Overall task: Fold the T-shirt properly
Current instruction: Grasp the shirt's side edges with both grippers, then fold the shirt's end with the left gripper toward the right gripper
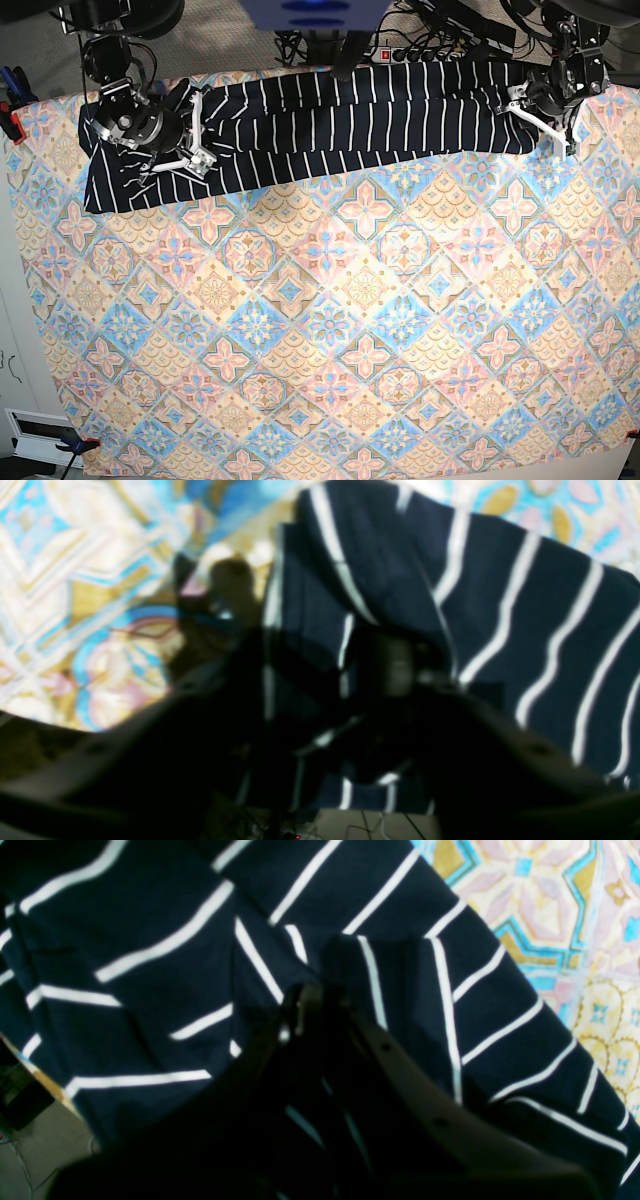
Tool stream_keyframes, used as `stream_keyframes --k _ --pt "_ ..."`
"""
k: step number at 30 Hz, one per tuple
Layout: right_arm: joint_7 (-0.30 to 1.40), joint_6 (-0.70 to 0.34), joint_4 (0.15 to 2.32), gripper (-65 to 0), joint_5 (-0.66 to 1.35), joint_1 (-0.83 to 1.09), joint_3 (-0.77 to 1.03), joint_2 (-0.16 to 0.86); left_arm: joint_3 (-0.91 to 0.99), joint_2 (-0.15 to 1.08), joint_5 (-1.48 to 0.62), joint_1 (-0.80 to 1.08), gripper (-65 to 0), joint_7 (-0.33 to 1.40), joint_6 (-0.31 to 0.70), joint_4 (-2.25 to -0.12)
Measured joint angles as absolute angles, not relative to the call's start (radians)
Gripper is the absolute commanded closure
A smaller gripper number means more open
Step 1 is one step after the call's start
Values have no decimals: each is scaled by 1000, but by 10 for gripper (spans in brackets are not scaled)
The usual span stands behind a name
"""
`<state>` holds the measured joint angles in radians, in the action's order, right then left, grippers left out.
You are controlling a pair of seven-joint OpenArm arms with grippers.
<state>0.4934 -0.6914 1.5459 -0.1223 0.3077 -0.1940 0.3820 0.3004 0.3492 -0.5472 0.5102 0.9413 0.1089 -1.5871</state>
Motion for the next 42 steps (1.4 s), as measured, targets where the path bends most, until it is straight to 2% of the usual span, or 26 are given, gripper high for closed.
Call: stream_keyframes --k 2,5,9,13,18,25,28,32,42 --pt "493 -691 1546 -32 -122 308 -194 382 299 348 -560 510 -62 941 113 -1586" --pt "493 -692 1546 -32 -122 305 -194 382 299 347 -570 507 0 942 118 -1586" --pt "494 -692 1546 -31 -123 305 -194 382 305 346 -572 498 0 945 117 -1587" --pt "504 -693 1565 -31 -128 308 -194 382 311 334 -572 497 0 868 117 -1584" --pt "529 -704 1622 -31 -142 321 -196 382 443 272 -582 484 0 850 124 -1584" --pt "525 -703 1691 -31 -141 316 -203 379 550 221 -571 475 0 847 117 -1738" --pt "529 -703 1694 -31 -145 322 -203 380 545 171 -583 511 0 848 199 -1859" --pt "528 -703 1695 -31 -141 319 -203 380 491 111 -619 546 0 940 232 -1953" --pt "529 -702 1695 -31 -142 325 -196 385 302 80 -772 541 0 946 221 -1990"
